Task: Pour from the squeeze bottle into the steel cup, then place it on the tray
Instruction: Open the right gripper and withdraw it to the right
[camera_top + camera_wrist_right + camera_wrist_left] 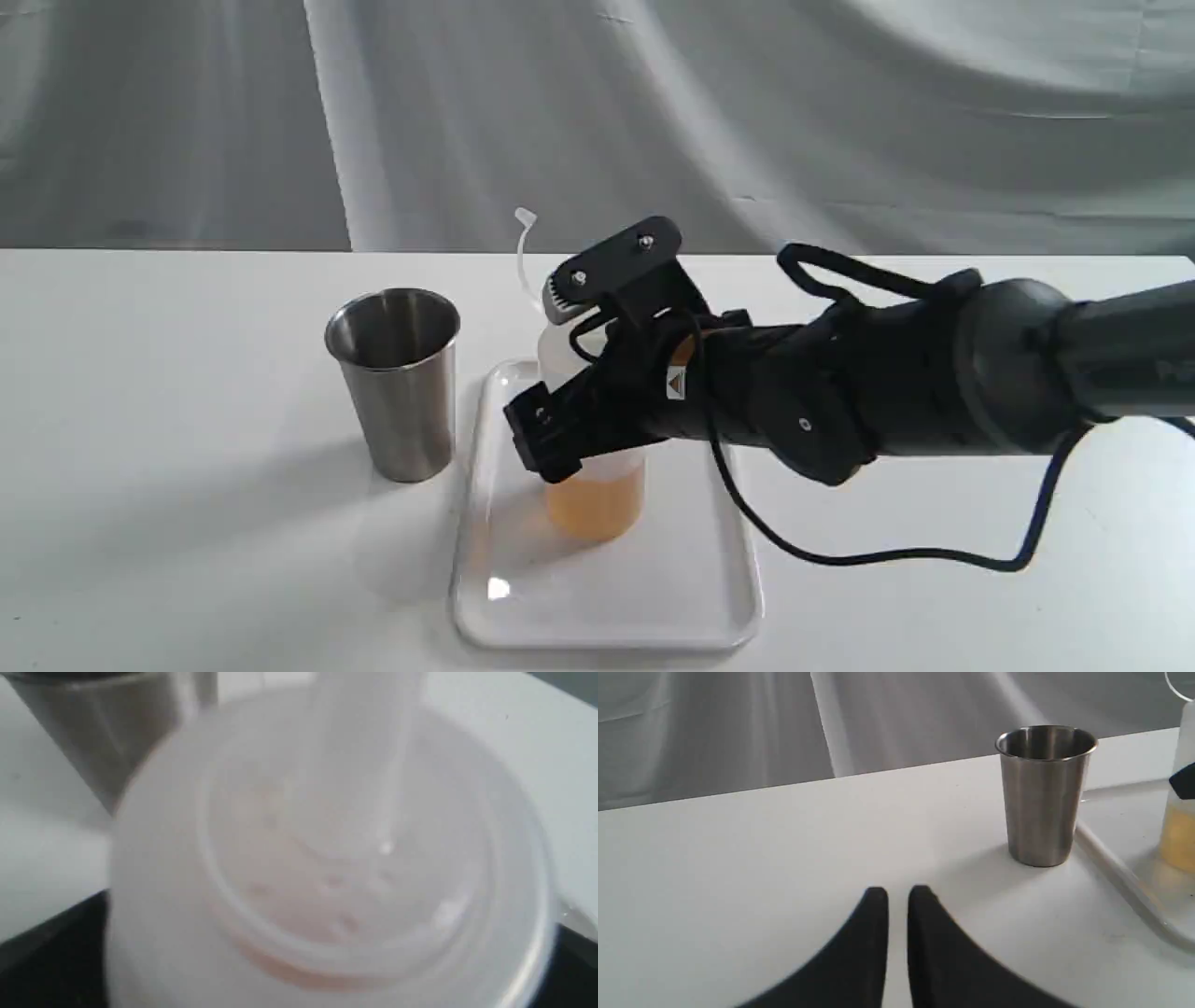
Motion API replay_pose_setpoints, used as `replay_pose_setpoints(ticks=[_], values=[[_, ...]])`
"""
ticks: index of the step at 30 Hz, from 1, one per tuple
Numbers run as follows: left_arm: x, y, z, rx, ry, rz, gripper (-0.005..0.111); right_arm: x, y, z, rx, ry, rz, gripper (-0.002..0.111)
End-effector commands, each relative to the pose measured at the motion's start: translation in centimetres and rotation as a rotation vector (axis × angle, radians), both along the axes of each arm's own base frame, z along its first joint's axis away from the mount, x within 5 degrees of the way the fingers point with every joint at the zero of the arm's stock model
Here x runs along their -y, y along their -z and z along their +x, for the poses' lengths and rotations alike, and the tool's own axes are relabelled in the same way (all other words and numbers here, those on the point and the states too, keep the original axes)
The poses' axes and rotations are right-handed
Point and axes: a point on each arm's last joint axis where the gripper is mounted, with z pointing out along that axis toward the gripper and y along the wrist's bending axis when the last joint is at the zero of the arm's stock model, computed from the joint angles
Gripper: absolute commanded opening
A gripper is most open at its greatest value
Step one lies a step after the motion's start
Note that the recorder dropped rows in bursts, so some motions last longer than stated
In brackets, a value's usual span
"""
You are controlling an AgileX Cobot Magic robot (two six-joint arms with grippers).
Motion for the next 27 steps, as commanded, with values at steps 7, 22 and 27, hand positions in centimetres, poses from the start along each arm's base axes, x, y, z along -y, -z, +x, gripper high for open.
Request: replay_pose_setpoints(ticks=[7,22,27], values=[[0.0,0.1,0.0,0.007,0.003,-0.002,0.008,0.9,-5.5,-1.2,0.109,0.001,0.042,0.096],[0.0,0.1,0.0,0.007,0.003,-0.002,0.008,5.3,-12.5,-11.0,0.324,-0.056,0.068,0.095],[0.0,0.1,0.0,0.007,0.003,-0.002,0.008,7.1,-13.9,-15.0,0.406,-0.069,0.083,0.095]])
